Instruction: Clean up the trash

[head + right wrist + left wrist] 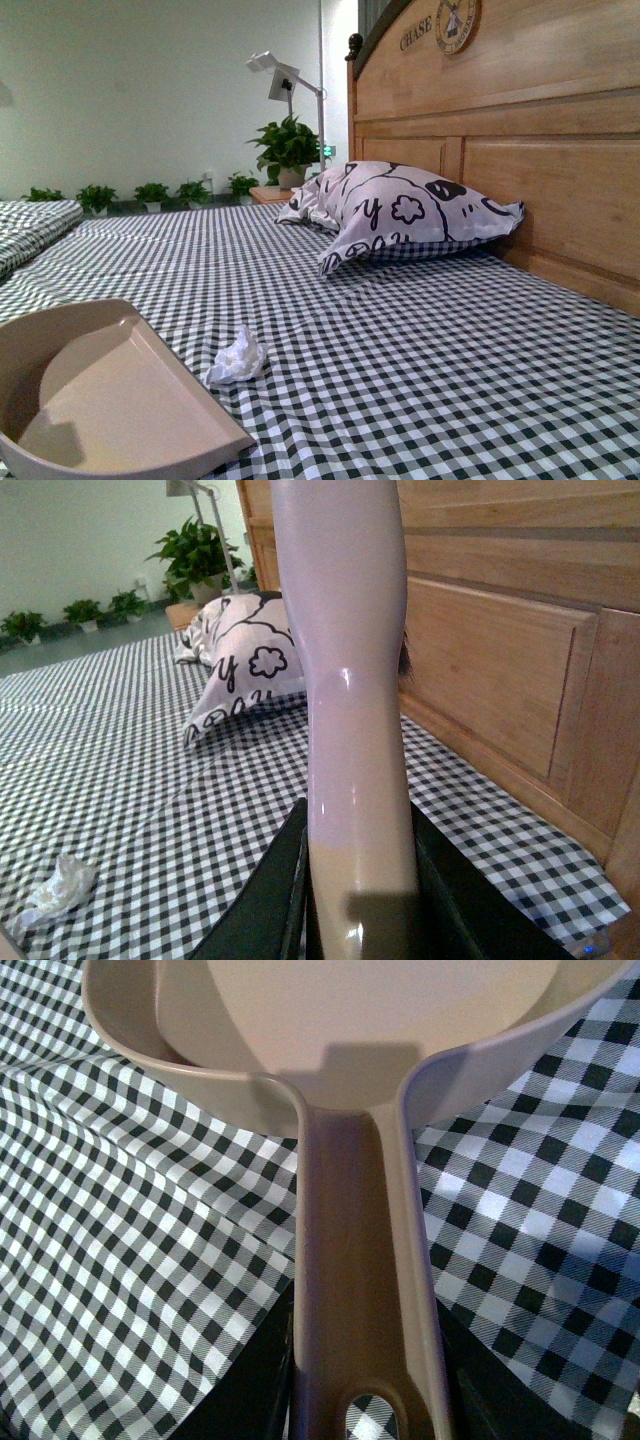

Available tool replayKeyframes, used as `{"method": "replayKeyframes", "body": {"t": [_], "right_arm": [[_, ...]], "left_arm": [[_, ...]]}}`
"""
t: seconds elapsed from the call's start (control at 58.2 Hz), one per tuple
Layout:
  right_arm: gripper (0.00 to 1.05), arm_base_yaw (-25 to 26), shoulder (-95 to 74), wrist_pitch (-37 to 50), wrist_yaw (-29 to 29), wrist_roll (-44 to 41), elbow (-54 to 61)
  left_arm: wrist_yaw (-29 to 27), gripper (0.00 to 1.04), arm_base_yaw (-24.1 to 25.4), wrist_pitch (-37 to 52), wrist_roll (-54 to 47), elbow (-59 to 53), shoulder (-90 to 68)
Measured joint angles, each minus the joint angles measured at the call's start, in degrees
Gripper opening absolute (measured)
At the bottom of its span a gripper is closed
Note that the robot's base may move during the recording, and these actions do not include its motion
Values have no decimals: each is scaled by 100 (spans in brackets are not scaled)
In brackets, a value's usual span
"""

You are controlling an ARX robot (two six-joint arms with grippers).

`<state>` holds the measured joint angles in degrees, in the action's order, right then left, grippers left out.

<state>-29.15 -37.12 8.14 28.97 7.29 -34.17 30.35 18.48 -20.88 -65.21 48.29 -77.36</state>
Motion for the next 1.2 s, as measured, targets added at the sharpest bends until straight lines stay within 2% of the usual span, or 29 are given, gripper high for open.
{"method": "replayKeyframes", "body": {"t": [0.378,0.791,0.825,0.842,0.894,0.98,1.117,1.203], "right_arm": [[22,0,0,-2,0,0,0],[22,0,0,-2,-2,-2,0],[22,79,-116,-485,-326,-90,-157],[22,179,-299,-1062,-697,-216,-380],[22,308,-820,-1827,-1397,-374,-826],[22,328,-2096,-1499,-2074,-680,-1294],[22,343,-3679,-1158,-2096,-1005,-1864],[22,354,-4489,-977,-1878,-1191,-2170]], "left_arm": [[-4,28,42,-699,-155,105,-146],[-33,28,42,-636,-219,105,-170],[-33,28,42,-636,-221,105,-170],[-35,28,42,-636,-223,105,-170],[-39,28,42,-636,-227,105,-170],[-39,28,42,-634,-229,105,-170],[-35,28,42,-634,-234,105,-170],[-37,28,42,-634,-243,105,-173]]}}
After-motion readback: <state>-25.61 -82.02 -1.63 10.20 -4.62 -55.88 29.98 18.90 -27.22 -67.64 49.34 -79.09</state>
